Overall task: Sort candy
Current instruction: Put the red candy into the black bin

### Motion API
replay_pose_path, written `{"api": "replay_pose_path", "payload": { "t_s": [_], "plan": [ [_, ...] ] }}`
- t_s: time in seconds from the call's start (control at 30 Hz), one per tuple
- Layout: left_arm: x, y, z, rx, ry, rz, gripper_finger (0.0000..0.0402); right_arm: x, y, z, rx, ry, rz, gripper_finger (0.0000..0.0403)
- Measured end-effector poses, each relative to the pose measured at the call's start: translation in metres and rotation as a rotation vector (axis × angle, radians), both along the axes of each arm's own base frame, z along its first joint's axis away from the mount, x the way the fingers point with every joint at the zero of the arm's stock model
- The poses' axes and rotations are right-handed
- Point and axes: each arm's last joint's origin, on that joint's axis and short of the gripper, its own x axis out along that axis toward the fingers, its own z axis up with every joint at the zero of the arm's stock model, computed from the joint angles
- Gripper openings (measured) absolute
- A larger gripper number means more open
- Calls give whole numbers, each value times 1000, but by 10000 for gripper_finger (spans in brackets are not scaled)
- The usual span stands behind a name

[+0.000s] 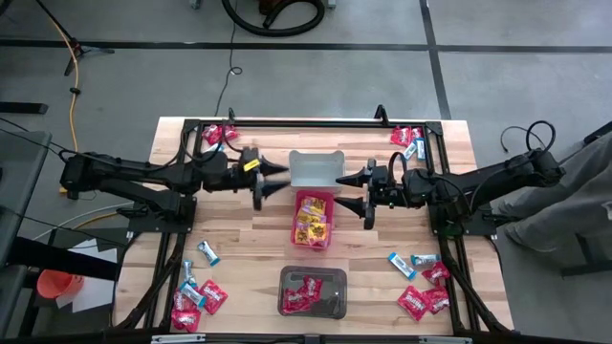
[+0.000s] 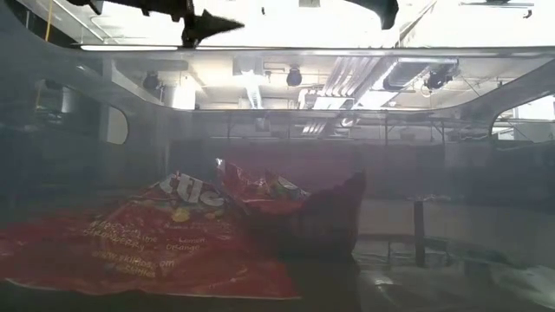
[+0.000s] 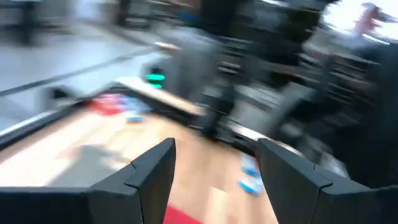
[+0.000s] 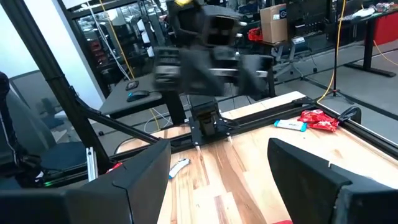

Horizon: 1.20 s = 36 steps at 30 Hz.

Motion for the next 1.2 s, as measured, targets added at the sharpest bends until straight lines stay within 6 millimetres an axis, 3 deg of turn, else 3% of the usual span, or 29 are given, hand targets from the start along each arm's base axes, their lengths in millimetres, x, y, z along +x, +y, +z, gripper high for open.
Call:
{"api": "replay_pose_path", "payload": {
  "t_s": [0.13, 0.27, 0.4, 0.5, 0.67, 0.8, 0.97, 1.2],
  "plan": [
    [-3, 29, 16, -6, 97, 293, 211, 0, 0, 0, 1, 0, 0, 264],
    [-17, 81, 27, -33, 373, 525, 206, 0, 0, 0, 1, -1, 0, 264],
    [-37, 139, 9, -128, 595, 686, 205, 0, -1, 0, 5, 4, -23, 264],
    [-54, 178, -21, -263, 738, 780, 205, 0, -1, 0, 26, 3, -40, 264],
    [-80, 224, -67, -514, 853, 954, 204, 0, -1, 0, 49, 1, -42, 264],
    [-87, 245, -99, -653, 895, 933, 204, 0, -1, 0, 51, 0, -45, 264],
    [-89, 255, -129, -731, 973, 935, 204, 0, -1, 0, 84, -4, -53, 264],
    [-83, 265, -138, -733, 908, 990, 196, 0, -2, -1, 101, -4, -60, 264]
  ]
}}
